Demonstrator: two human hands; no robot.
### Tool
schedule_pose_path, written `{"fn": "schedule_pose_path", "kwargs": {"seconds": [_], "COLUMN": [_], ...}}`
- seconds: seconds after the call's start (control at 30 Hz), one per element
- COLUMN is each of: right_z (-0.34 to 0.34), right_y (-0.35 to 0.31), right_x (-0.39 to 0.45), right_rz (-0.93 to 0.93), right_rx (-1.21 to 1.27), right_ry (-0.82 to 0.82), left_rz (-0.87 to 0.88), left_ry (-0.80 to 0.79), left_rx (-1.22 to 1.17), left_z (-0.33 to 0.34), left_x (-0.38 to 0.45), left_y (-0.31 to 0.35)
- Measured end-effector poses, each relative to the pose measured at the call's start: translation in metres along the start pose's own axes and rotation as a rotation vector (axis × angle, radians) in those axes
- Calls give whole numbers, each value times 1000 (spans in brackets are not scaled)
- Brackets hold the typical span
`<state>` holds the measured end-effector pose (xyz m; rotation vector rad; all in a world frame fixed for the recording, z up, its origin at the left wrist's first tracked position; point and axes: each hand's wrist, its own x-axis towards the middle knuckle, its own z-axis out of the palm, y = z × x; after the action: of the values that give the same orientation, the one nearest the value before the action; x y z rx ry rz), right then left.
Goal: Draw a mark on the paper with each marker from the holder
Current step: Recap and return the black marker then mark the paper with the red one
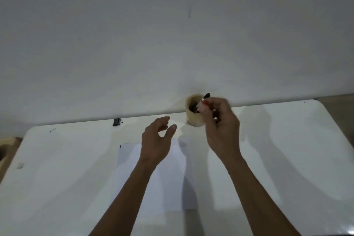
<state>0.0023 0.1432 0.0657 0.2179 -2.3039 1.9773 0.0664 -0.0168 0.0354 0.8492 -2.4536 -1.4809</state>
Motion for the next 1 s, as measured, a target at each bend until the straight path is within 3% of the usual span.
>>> {"fn": "schedule_pose_path", "kwargs": {"seconds": [0.1, 0.23, 0.4, 0.6, 0.77, 0.9, 1.0], "right_z": [19, 45, 72, 76, 77, 94, 115], "right_y": [7, -7, -27, -36, -31, -36, -42], "right_x": [-35, -77, -114, -139, -162, -186, -205], "right_rz": [1, 142, 167, 152, 257, 489, 625], "right_rx": [-162, -114, -110, -359, -65, 355, 502], "right_ry": [-222, -422, -516, -639, -484, -280, -242], "left_rz": [12, 84, 100, 22, -28, 2, 21], "left_ry": [-23, -112, -143, -62, -72, -106, -110], "left_rx": [-99, -75, 10, -255, -297, -217, -174], "left_z": [-36, -83, -124, -161, -186, -196, -196], "left_x": [-20, -43, -67, -89, -102, -120, -126], "left_y": [2, -1, -26, -63, -98, -115, -122]}}
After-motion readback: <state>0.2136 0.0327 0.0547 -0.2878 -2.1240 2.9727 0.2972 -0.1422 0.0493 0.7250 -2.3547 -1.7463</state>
